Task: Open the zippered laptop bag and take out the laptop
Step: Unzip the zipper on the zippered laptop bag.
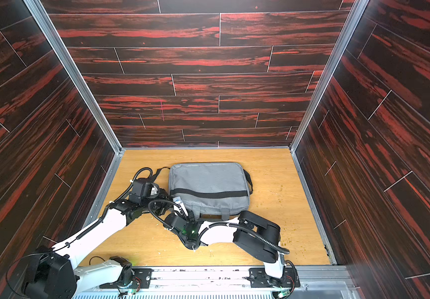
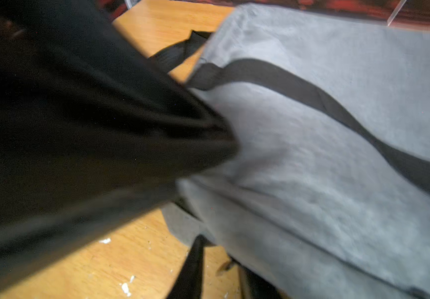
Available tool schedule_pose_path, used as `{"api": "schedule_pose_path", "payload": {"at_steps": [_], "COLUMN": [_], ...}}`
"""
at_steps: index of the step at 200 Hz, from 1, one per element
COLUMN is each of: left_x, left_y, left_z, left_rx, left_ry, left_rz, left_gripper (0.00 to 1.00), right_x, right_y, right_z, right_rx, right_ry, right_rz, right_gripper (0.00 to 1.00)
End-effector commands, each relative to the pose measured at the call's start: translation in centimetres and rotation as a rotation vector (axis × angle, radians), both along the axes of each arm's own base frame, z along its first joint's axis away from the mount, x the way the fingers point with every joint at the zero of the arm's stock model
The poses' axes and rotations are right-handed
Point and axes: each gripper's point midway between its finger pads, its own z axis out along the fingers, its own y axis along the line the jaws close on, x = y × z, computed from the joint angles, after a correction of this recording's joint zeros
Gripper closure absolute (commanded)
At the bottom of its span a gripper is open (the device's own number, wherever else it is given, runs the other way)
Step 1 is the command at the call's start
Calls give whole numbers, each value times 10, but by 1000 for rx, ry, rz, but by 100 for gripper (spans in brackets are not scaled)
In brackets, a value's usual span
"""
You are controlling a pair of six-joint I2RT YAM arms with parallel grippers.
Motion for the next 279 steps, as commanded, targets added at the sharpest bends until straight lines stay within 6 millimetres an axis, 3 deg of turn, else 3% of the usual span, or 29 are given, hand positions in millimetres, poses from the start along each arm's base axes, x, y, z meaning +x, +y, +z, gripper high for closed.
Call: {"api": "schedule_pose_path", "payload": {"at_steps": [1, 48, 108, 227, 279], "left_x": [-1, 1, 2, 2, -2], "left_y": [-17, -18, -17, -17, -13], "left_z": [27, 27, 25, 32, 30], "left_rx": [-62, -43, -34, -54, -33], "left_ry": [-62, -66, -67, -82, -85], "left_rz": [-76, -90, -92, -77, -76], "left_gripper": [100, 100, 100, 100, 100], "right_x": [7, -3, -15, -36, -37], "right_y": [-12, -14, -21, -30, -43], "right_z": [9, 17, 23, 50, 49], "right_rx": [35, 46, 35, 259, 195], "right_ry": [16, 30, 52, 58, 70], "right_rz": [-84, -63, -57, 93, 74], "right_gripper": [88, 100, 100, 100, 100]}}
